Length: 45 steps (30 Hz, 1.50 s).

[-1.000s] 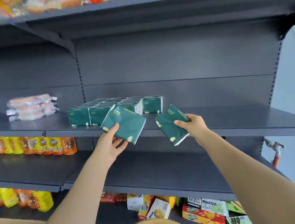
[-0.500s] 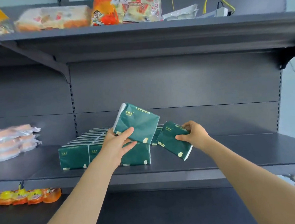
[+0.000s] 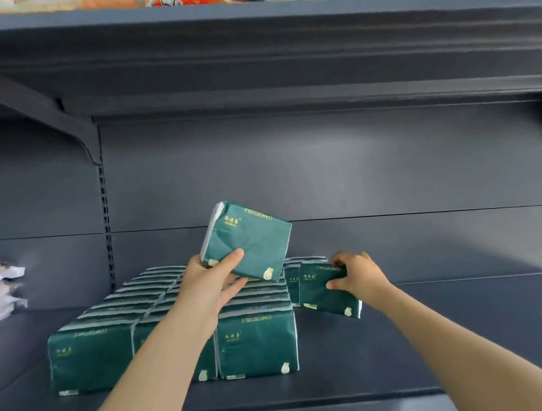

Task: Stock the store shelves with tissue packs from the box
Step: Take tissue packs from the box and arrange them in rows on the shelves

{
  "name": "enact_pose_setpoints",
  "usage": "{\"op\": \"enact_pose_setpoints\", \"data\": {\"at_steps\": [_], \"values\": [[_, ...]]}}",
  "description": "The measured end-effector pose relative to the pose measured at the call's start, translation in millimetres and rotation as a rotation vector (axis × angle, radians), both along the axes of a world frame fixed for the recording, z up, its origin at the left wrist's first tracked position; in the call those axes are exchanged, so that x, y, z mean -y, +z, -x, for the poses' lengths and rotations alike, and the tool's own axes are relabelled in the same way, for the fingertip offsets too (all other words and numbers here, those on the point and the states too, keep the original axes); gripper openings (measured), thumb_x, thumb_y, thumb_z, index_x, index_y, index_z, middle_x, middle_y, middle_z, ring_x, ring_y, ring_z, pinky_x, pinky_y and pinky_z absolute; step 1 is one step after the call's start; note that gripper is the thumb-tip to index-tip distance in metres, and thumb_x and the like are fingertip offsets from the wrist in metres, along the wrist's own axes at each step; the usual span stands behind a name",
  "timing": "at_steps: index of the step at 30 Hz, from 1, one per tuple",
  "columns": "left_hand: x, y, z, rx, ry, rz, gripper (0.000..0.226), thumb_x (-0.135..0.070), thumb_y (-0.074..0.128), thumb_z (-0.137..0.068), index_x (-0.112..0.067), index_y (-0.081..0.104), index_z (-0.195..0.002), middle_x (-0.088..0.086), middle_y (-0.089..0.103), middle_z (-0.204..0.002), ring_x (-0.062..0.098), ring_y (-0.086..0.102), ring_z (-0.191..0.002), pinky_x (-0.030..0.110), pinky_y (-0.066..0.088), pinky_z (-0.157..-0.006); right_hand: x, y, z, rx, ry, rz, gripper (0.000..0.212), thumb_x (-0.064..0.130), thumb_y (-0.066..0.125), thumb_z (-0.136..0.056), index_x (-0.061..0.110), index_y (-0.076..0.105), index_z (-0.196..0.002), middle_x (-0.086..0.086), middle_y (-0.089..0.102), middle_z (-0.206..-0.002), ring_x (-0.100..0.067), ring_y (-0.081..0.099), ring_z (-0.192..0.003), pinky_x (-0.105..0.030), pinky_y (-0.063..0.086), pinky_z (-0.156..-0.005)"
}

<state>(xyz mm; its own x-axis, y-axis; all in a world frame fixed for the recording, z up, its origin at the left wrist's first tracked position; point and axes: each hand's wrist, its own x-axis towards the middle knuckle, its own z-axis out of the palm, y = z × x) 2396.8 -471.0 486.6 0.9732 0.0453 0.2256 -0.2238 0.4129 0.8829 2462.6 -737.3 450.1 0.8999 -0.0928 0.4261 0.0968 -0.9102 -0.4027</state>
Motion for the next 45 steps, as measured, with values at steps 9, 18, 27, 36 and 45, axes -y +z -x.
{"op": "enact_pose_setpoints", "data": {"at_steps": [9, 18, 27, 36, 45], "values": [[7, -4, -34, 0.080, 0.033, -0.097, 0.031, -0.008, 0.066, -0.086, -0.007, 0.055, -0.115, 0.006, 0.068, -0.109, 0.021, 0.067, -0.098, 0.033, 0.053, -0.081, -10, -28, -68, 0.100, 0.073, 0.321, 0.053, 0.043, 0.062, -0.086, 0.027, 0.049, -0.136, 0.008, 0.039, -0.146, -0.018, 0.029, -0.134, -0.030, 0.029, -0.108], [16, -20, -50, 0.029, 0.026, -0.021, 0.031, -0.010, 0.066, -0.086, -0.009, 0.057, -0.116, 0.005, 0.070, -0.108, 0.020, 0.068, -0.096, 0.034, 0.052, -0.087, -1, -43, -88, 0.058, 0.110, 0.075, 0.059, 0.040, 0.069, -0.083, 0.022, 0.050, -0.136, 0.005, 0.049, -0.140, -0.016, 0.032, -0.134, -0.028, 0.033, -0.105], [24, -12, -29, 0.005, 0.069, 0.034, 0.027, -0.007, 0.067, -0.085, -0.008, 0.053, -0.108, 0.005, 0.067, -0.107, 0.018, 0.067, -0.095, 0.034, 0.051, -0.090, -21, -5, -58, -0.087, -0.034, 0.342, 0.050, 0.040, 0.059, -0.089, 0.020, 0.048, -0.133, -0.001, 0.051, -0.132, -0.023, 0.038, -0.127, -0.039, 0.031, -0.100], [33, -16, 11, 0.046, 0.077, 0.021, 0.031, -0.004, 0.067, -0.085, -0.014, 0.045, -0.104, 0.006, 0.062, -0.109, 0.017, 0.066, -0.094, 0.026, 0.052, -0.075, -53, 10, 59, 0.088, 0.370, -0.987, 0.023, 0.036, 0.046, -0.098, 0.018, 0.061, -0.099, 0.001, 0.067, -0.099, -0.015, 0.064, -0.093, -0.029, 0.052, -0.083], [49, -40, 32, 0.109, 0.092, -0.344, 0.031, -0.020, 0.071, -0.084, -0.015, 0.055, -0.110, 0.002, 0.066, -0.110, 0.013, 0.066, -0.097, 0.026, 0.057, -0.081, -64, 0, 98, 0.132, 0.397, -1.029, 0.013, 0.025, 0.069, -0.085, 0.020, 0.064, -0.096, -0.003, 0.071, -0.098, -0.016, 0.067, -0.086, -0.025, 0.052, -0.069]]}}
